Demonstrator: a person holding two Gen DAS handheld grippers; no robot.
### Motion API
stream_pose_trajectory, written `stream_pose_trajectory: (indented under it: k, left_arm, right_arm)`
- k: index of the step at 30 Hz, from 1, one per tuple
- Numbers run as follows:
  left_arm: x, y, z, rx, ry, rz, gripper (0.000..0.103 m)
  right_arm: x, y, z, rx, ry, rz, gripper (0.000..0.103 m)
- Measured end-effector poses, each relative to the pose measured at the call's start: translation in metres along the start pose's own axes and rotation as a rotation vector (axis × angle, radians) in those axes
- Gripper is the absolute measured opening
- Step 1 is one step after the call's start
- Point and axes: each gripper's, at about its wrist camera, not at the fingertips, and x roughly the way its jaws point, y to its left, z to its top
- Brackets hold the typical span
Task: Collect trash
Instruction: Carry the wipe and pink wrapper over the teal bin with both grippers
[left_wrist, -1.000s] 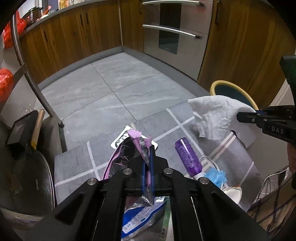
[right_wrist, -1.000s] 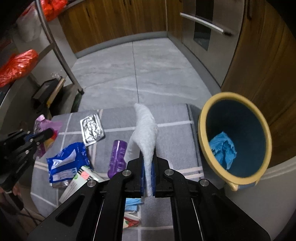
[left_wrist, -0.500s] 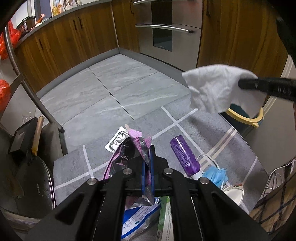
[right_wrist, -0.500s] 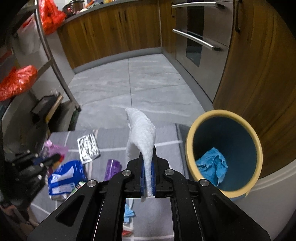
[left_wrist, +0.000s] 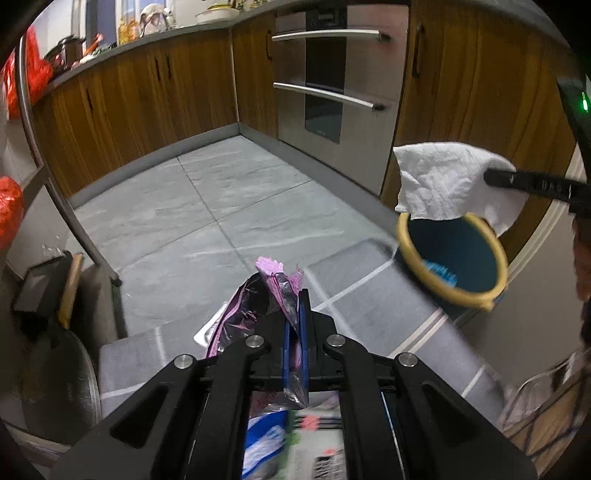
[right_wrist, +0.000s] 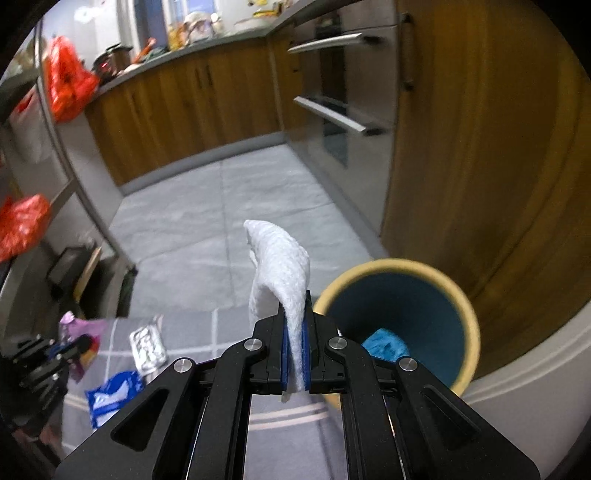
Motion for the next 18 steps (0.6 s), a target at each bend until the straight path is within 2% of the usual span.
stream_pose_trajectory:
  k: [3, 11, 18]
  left_arm:
    - [0.001, -0.015, 0.012, 0.014, -0.011, -0.027, 0.004]
    - [0.012, -0.061, 0.042, 0.077, -0.031, -0.113, 0.004]
    - [0.035, -0.096, 0.058, 0.142, -0.008, -0.151, 0.004]
  right_arm:
    - [-0.005, -0.015, 0.005, 0.008, -0.028, -0.045, 0.007]
    - [-0.001, -0.05, 0.01, 0.096, -0.022, -0.059, 0.007]
    - [0.021, -0.068, 0.005, 0.149, 0.036, -0.089, 0.007]
